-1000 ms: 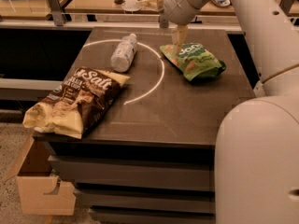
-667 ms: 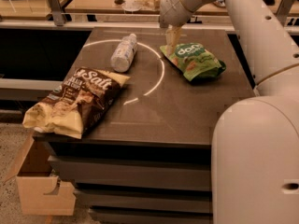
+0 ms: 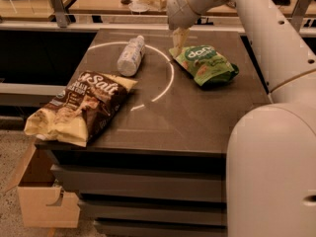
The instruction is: Pick blue plastic bottle
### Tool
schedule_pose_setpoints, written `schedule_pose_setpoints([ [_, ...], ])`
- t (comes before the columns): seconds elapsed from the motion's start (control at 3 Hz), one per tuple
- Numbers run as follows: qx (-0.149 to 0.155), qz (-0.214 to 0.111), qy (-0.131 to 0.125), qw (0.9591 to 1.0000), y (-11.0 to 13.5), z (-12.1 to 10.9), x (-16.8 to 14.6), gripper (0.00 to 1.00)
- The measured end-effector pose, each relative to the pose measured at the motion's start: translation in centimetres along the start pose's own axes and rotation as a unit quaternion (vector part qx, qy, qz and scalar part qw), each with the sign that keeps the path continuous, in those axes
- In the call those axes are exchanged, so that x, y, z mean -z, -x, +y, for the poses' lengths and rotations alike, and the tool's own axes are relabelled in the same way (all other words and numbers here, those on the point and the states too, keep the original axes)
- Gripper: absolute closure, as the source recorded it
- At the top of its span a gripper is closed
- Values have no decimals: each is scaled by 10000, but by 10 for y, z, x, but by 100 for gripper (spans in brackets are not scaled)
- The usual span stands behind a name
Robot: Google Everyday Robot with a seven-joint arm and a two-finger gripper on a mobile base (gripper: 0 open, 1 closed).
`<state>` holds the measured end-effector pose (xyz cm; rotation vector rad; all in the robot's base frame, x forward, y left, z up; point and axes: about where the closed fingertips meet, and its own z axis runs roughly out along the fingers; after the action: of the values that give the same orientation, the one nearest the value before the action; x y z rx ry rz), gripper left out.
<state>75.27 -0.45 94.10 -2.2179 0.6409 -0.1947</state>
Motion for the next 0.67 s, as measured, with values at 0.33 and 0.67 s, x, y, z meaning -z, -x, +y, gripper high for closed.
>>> schedule_pose_setpoints([
  [0.33, 754, 178, -42, 9970, -17, -6, -11, 0],
  [0.67, 1372, 113, 638, 9884, -13, -4, -29, 0],
])
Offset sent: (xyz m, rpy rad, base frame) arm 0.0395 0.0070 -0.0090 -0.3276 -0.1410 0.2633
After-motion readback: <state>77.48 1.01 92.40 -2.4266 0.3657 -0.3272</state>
